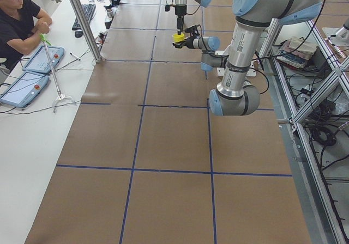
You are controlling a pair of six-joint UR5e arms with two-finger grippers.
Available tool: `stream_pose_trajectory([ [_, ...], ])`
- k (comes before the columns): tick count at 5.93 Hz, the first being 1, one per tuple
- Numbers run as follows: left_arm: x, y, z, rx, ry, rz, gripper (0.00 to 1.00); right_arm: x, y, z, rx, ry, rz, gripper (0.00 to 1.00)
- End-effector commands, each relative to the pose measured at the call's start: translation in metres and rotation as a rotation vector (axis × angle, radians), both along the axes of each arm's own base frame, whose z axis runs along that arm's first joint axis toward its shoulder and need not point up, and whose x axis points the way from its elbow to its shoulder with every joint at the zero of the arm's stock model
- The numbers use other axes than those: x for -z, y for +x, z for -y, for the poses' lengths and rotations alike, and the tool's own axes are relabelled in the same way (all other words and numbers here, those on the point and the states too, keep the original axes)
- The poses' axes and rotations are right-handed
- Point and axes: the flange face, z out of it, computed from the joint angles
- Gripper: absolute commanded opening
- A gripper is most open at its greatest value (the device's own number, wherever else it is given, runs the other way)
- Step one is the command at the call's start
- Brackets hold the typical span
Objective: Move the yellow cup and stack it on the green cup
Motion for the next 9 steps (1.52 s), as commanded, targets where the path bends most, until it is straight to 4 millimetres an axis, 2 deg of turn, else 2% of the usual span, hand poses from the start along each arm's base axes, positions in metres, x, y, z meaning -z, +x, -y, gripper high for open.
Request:
stream_pose_trajectory([
  [1,0.0036,-0.0012,-0.0019,-0.003,0.0,-0.013,0.15,-0.0025,-0.0029,0.0005,-0.006,0.001,-0.007,0.94],
  [2,0.0067,0.0007,-0.0036,-0.008,0.002,-0.015,0.32,-0.0019,-0.0036,0.0,-0.006,0.001,-0.008,0.84],
  [3,0.0071,0.0011,-0.0036,-0.008,0.002,-0.017,0.39,-0.0026,-0.0035,0.0,-0.006,0.001,-0.008,0.71],
  [4,0.0099,0.0018,-0.0044,-0.009,0.003,-0.02,0.43,-0.0017,-0.0035,0.0,-0.006,0.001,-0.007,0.51],
  [5,0.0096,0.0011,-0.0045,-0.009,0.003,-0.021,0.44,-0.0017,-0.0035,0.0,-0.006,0.001,-0.007,0.2],
  [6,0.0095,0.0013,-0.0045,-0.009,0.003,-0.02,0.64,-0.0024,-0.0028,0.0014,-0.023,0.007,-0.011,0.0],
  [7,0.0106,0.0012,-0.0045,-0.009,0.004,-0.022,0.92,-0.0041,-0.0076,-0.0011,-0.061,-0.016,-0.02,0.0],
  [9,0.0106,0.0011,-0.0044,-0.008,0.003,-0.023,0.99,-0.0042,-0.0081,-0.0013,-0.07,-0.024,-0.021,0.0],
])
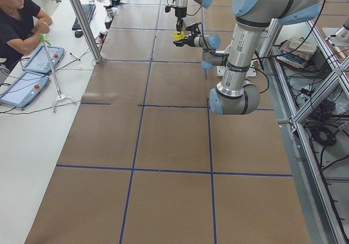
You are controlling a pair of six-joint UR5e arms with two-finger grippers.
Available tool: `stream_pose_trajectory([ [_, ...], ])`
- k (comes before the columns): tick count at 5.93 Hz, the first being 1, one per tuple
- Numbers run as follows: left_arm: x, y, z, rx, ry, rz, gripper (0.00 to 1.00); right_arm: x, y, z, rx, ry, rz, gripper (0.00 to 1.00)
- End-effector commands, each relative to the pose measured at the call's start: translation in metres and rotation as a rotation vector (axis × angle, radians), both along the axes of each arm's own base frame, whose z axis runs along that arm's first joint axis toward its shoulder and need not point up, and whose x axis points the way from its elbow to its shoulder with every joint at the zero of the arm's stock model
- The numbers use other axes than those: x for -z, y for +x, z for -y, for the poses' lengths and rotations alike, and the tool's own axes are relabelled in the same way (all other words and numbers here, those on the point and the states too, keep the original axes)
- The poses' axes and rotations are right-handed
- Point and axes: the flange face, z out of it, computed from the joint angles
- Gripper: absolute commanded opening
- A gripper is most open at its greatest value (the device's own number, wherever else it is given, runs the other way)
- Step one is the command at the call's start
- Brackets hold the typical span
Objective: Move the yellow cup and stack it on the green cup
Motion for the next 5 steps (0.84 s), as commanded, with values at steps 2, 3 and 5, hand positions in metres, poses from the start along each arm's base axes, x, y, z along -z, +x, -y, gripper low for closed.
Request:
stream_pose_trajectory([
  [2,0.0,0.0,0.0,0.001,0.0,-0.001,0.99,0.001,0.001,0.002,-0.042,-0.034,-0.001,0.0],
  [3,0.0,0.0,0.0,0.001,0.001,0.0,0.99,-0.001,0.005,0.012,-0.107,-0.017,-0.017,0.0],
  [5,-0.001,0.0,0.001,0.003,0.0,0.003,0.99,-0.019,0.015,0.03,-0.18,-0.042,-0.119,0.0],
])
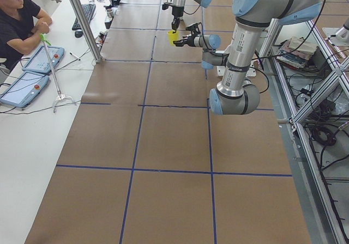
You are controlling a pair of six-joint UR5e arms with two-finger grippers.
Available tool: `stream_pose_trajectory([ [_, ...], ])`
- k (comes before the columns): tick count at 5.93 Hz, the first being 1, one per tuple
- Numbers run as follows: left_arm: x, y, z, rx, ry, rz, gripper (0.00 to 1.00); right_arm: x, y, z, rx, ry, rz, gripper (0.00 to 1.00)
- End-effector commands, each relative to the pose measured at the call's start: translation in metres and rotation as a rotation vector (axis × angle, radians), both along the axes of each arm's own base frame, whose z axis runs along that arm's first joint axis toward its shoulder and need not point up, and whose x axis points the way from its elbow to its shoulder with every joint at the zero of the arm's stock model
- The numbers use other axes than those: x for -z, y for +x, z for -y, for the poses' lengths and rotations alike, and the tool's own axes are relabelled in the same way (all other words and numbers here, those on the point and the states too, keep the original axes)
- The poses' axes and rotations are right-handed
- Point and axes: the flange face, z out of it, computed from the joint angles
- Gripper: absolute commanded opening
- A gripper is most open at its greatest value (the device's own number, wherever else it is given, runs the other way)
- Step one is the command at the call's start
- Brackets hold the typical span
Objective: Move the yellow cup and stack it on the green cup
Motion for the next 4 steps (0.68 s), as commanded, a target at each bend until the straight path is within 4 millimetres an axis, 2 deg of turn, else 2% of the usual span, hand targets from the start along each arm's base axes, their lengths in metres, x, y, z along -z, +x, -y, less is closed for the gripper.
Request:
stream_pose_trajectory([
  [1,0.0,0.0,0.0,0.001,0.001,0.001,0.99,-0.034,0.011,0.014,-0.059,-0.027,-0.089,0.0],
  [2,0.0,-0.001,0.0,0.011,-0.003,-0.001,0.99,-0.049,0.034,0.035,-0.11,-0.044,-0.112,0.0],
  [4,0.002,-0.001,0.0,0.022,-0.008,-0.01,0.99,-0.101,0.098,0.064,-0.2,-0.094,-0.169,0.0],
])
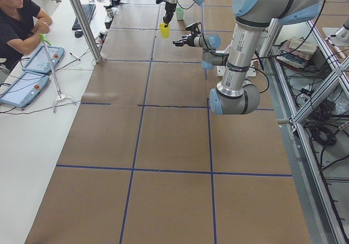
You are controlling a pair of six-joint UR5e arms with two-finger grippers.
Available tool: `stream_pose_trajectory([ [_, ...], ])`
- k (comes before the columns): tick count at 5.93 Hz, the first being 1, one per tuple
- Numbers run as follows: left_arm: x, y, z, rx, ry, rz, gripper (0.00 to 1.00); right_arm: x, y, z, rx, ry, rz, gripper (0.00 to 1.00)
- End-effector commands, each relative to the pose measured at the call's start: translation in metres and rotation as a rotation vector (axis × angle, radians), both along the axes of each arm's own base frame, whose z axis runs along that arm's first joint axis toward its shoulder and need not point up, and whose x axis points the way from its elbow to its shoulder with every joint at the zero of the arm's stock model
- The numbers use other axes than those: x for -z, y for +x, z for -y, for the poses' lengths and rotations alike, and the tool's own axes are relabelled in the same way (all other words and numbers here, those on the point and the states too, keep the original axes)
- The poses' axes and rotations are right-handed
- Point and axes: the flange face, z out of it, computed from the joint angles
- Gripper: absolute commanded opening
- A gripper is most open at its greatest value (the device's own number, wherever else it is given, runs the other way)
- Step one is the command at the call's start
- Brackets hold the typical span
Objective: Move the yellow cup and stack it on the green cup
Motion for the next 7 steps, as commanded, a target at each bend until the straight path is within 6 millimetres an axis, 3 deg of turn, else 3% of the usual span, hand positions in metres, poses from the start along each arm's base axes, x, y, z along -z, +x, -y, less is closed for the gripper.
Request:
stream_pose_trajectory([
  [1,0.015,0.001,0.0,0.0,-0.002,-0.018,0.99,-0.055,0.069,0.009,-0.066,-0.029,-0.056,0.0],
  [3,0.023,0.004,-0.008,-0.035,-0.077,-0.088,0.99,-0.102,0.128,-0.003,-0.018,-0.028,-0.113,0.0],
  [4,0.04,0.011,-0.006,-0.046,-0.168,-0.109,0.99,-0.126,0.162,-0.005,0.007,-0.061,-0.109,0.0],
  [5,0.05,0.006,-0.007,-0.051,-0.215,-0.104,0.99,-0.163,0.199,-0.022,0.04,-0.007,-0.136,0.0],
  [6,0.05,0.008,-0.009,-0.124,-0.279,-0.102,0.99,-0.195,0.222,-0.043,0.029,0.02,-0.12,0.0],
  [7,0.05,0.008,-0.008,-0.135,-0.34,-0.15,0.99,-0.216,0.231,-0.063,0.055,-0.001,-0.093,0.0],
])
